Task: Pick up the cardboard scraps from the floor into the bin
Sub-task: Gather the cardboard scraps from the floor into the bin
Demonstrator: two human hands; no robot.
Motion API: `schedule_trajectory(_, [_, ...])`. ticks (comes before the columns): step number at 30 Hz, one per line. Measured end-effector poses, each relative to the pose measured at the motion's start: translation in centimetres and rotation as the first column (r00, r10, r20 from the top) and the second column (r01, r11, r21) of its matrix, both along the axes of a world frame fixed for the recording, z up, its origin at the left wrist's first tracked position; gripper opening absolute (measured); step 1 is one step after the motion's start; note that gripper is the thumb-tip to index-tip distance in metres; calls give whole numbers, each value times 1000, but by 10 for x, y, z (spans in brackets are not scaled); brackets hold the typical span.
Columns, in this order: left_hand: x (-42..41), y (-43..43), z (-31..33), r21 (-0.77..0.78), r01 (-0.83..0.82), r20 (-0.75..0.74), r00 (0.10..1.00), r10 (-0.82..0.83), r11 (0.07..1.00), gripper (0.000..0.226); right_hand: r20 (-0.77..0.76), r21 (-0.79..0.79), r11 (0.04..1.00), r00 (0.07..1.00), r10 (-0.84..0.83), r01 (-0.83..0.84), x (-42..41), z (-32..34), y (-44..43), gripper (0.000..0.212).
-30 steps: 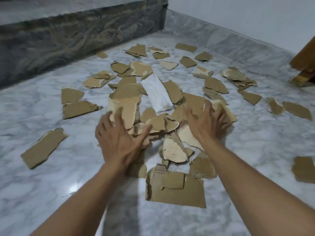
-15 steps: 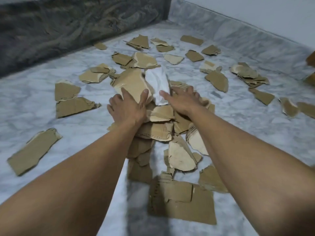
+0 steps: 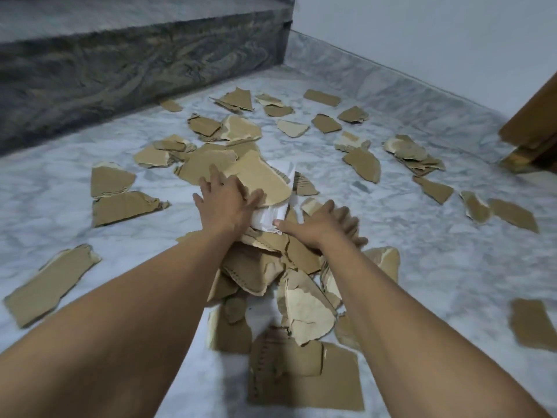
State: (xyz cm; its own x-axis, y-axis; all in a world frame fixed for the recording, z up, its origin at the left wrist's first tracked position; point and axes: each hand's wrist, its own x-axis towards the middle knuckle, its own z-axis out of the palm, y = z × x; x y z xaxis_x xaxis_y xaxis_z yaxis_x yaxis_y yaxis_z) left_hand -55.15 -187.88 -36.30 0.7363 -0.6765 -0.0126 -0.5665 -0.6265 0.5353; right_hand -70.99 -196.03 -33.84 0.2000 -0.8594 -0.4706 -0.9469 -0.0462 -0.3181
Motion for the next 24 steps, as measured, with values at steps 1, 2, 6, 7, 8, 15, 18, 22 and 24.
schedule_trajectory(1, [2,-5,-3,37,7,-11,1000,-6,999,74,5,-22,1000,1000,-15,15,1,0,4,149])
schedule_trajectory(2, [3,-8,-5,73,9,-26,1000,-7,997,89,12,-65,998,1000,-24,25,5,1,6,144])
schedule_trajectory(6, [-12,2,-12,-6,73,-44,996,-73,997,88,190,27,990,971,-143,140,12,9,2,89])
schedule_trajectory(7, [-15,7,-11,-36,94,-33,995,-95,995,85,232,72,986,959,-163,150,14,11,1,80])
schedule_trajectory(8, [-16,12,-11,-60,109,-35,993,-111,992,82,255,92,985,953,-163,144,14,13,1,80])
schedule_trajectory(15, [-49,30,-8,-265,111,-187,969,-164,958,70,414,112,980,889,-198,166,17,14,12,85])
schedule_trajectory(18, [-62,36,-4,-355,-63,-328,943,-61,933,54,445,105,973,865,-232,207,12,12,24,63])
schedule_trajectory(22, [-79,36,11,-472,-245,-467,884,-4,847,19,553,50,966,798,-239,255,0,14,52,65])
schedule_trajectory(24, [-96,32,17,-479,-314,-527,850,18,820,13,653,110,951,700,-289,289,-11,12,64,72])
